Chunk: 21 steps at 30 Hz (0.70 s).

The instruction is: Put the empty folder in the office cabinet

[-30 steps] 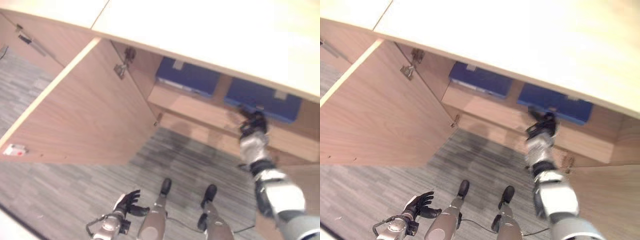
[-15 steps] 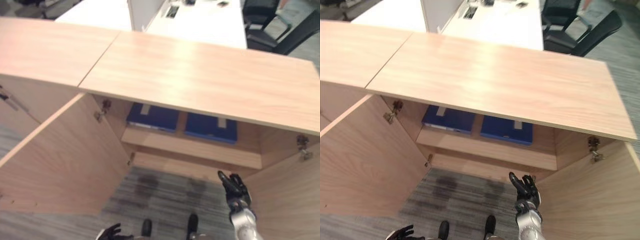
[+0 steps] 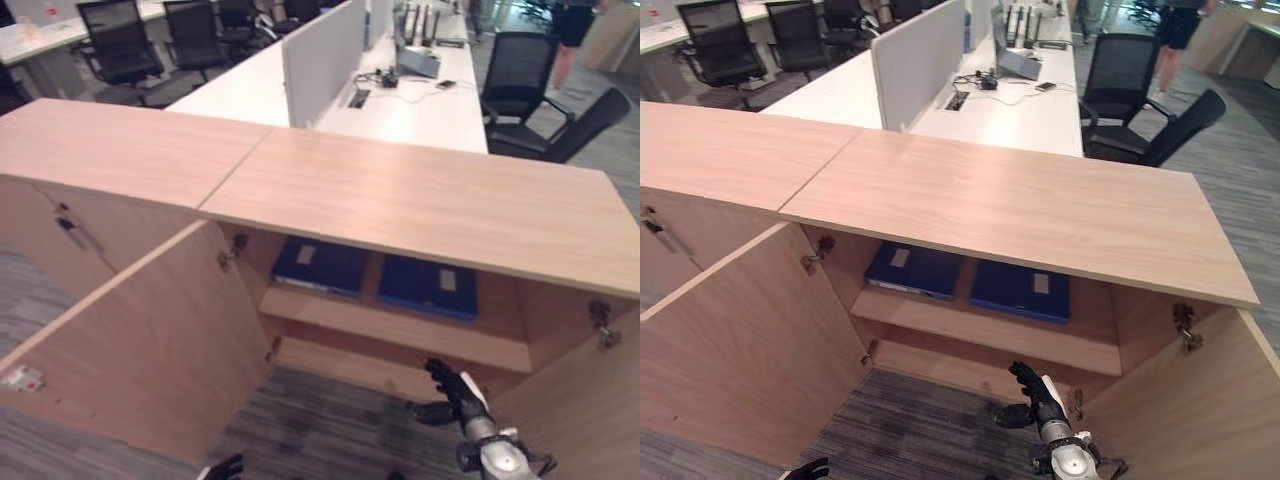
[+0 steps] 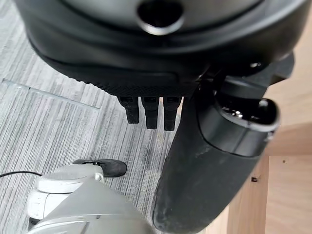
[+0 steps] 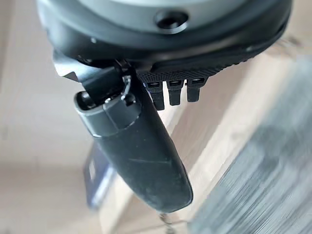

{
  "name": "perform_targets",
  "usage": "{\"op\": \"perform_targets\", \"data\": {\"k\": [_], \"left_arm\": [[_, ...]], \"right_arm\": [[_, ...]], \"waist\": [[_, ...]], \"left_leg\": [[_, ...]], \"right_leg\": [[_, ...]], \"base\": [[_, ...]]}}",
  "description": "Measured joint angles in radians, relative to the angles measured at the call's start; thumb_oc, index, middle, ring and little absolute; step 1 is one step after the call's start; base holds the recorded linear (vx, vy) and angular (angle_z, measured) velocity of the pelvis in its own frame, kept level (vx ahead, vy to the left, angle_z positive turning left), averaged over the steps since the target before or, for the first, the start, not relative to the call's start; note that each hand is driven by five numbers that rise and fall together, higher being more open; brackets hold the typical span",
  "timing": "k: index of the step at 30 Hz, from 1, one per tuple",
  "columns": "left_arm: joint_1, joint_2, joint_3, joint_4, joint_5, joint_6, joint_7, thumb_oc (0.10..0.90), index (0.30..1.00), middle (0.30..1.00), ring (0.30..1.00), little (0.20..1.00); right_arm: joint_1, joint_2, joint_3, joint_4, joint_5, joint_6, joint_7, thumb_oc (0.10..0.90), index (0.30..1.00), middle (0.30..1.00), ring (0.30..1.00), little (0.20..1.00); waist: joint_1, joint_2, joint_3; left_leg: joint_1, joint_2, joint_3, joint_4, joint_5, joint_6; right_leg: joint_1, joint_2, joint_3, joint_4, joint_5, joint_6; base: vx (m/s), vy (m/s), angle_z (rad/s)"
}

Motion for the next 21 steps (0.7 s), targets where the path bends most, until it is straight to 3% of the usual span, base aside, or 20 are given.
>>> {"op": "perform_targets", "data": {"k": [5,7,9,10,11,12,13,14,15,16,19,20,21], "left_arm": [[0.019,-0.001,0.006,-0.048,-0.017,-0.023,-0.002,0.800,0.900,0.900,0.900,0.900],[0.000,-0.009,0.006,-0.052,-0.018,-0.027,-0.004,0.800,0.900,0.900,0.900,0.900],[0.014,-0.010,0.008,-0.053,-0.026,-0.025,-0.002,0.800,0.900,0.900,0.900,0.900],[0.004,-0.017,0.014,-0.055,-0.054,-0.027,0.001,0.800,0.900,0.900,0.900,0.900],[-0.016,-0.030,0.015,-0.061,-0.067,-0.027,0.009,0.800,0.900,0.900,0.900,0.900],[-0.028,-0.032,0.018,-0.065,-0.080,-0.027,0.008,0.800,0.900,0.900,0.900,0.900],[-0.044,-0.035,0.014,-0.082,-0.094,-0.027,0.006,0.800,0.900,0.900,0.900,0.900],[-0.038,-0.036,0.013,-0.085,-0.093,-0.026,0.003,0.800,0.900,0.900,0.900,0.900],[-0.032,-0.037,0.030,-0.087,-0.101,-0.028,0.004,0.800,0.900,0.900,0.900,0.900],[-0.023,-0.026,0.057,-0.070,-0.096,-0.025,0.010,0.800,0.900,0.900,0.900,0.900],[-0.032,-0.014,0.042,-0.075,-0.094,-0.023,0.008,0.800,0.900,0.900,0.900,0.900],[-0.046,0.006,0.032,-0.094,-0.092,-0.021,0.006,0.800,0.900,0.900,0.900,0.900],[-0.051,0.015,0.033,-0.095,-0.087,-0.019,0.003,0.800,0.900,0.900,0.900,0.900]], "right_arm": [[-0.066,-0.046,0.042,0.049,-0.146,0.000,-0.011,0.800,0.900,0.900,0.900,0.900],[-0.140,-0.067,0.048,0.087,-0.184,0.001,-0.023,0.800,0.900,0.900,0.900,0.900],[-0.167,-0.069,0.049,0.102,-0.190,-0.002,-0.035,0.800,0.900,0.900,0.900,0.900],[-0.180,-0.075,0.066,0.129,-0.194,0.001,-0.043,0.800,0.900,0.900,0.900,0.900],[-0.181,-0.095,0.082,0.139,-0.194,0.005,-0.044,0.800,0.900,0.900,0.900,0.900],[-0.184,-0.099,0.086,0.153,-0.194,0.008,-0.043,0.800,0.900,0.900,0.900,0.900],[-0.186,-0.087,0.086,0.152,-0.193,0.030,-0.041,0.800,0.900,0.900,0.900,0.900],[-0.184,-0.078,0.086,0.143,-0.189,0.030,-0.041,0.800,0.900,0.900,0.900,0.900],[-0.176,-0.075,0.085,0.133,-0.182,0.031,-0.041,0.800,0.900,0.900,0.900,0.900],[-0.144,-0.082,0.081,0.110,-0.180,0.038,-0.041,0.800,0.900,0.900,0.900,0.900],[-0.109,-0.077,0.032,0.103,-0.180,0.043,-0.042,0.800,0.900,0.900,0.900,0.900],[-0.108,-0.052,0.029,0.103,-0.180,0.046,-0.036,0.800,0.900,0.900,0.900,0.900],[-0.108,-0.034,0.028,0.103,-0.180,0.047,-0.032,0.800,0.900,0.900,0.900,0.900]], "waist": [[0.063,0.039,0.017],[0.091,0.081,0.056],[0.107,0.110,0.072],[0.116,0.108,0.081],[0.105,0.120,0.083],[0.101,0.106,0.096],[0.104,0.063,0.120],[0.097,0.034,0.127],[0.088,0.021,0.132],[0.052,0.021,0.131],[0.012,0.045,0.115],[0.019,-0.006,0.121],[0.021,-0.029,0.118]], "left_leg": [[-0.045,0.008,-0.087,0.005,0.037,-0.031],[-0.076,0.013,-0.116,0.006,0.043,-0.052],[-0.097,0.021,-0.114,0.012,0.063,-0.052],[-0.114,0.013,-0.107,0.017,0.084,-0.060],[-0.147,0.025,-0.014,0.001,0.087,-0.072],[-0.153,0.054,0.099,0.013,0.056,-0.039],[-0.177,0.068,0.219,0.096,0.048,-0.043],[-0.177,0.075,0.279,0.167,0.023,-0.042],[-0.167,0.078,0.310,0.218,0.004,-0.044],[-0.110,0.090,0.341,0.267,-0.026,-0.051],[-0.047,0.086,0.418,0.186,-0.075,-0.023],[-0.041,0.049,0.401,0.161,-0.061,-0.007],[-0.040,0.035,0.394,0.162,-0.061,-0.003]], "right_leg": [[0.005,0.011,-0.086,0.000,-0.006,-0.008],[-0.005,0.015,-0.121,-0.001,-0.013,-0.001],[0.000,0.020,-0.151,0.007,-0.013,-0.002],[-0.001,0.021,-0.172,0.007,-0.008,-0.008],[0.002,0.017,-0.222,0.008,-0.001,-0.025],[0.002,-0.005,-0.265,0.006,-0.004,-0.043],[-0.015,-0.051,-0.282,0.008,-0.011,-0.050],[-0.012,-0.080,-0.297,0.010,-0.007,-0.051],[-0.001,-0.095,-0.306,0.008,-0.004,-0.050],[0.040,-0.108,-0.327,0.010,-0.017,-0.017],[0.055,-0.130,-0.379,0.072,-0.023,0.025],[0.055,-0.157,-0.372,0.079,-0.011,0.023],[0.063,-0.170,-0.374,0.079,-0.008,0.027]], "base": [[-0.10,-0.029,0.50],[-0.15,0.014,0.58],[-0.30,0.038,0.42],[-0.18,0.019,0.79],[-0.16,0.007,0.97],[-0.14,0.007,1.13],[-0.10,0.006,0.73],[-0.03,0.008,0.52],[0.01,0.041,0.65],[-0.01,0.106,0.89],[0.04,0.117,0.88],[0.08,0.182,0.65],[0.05,0.149,0.53]]}}
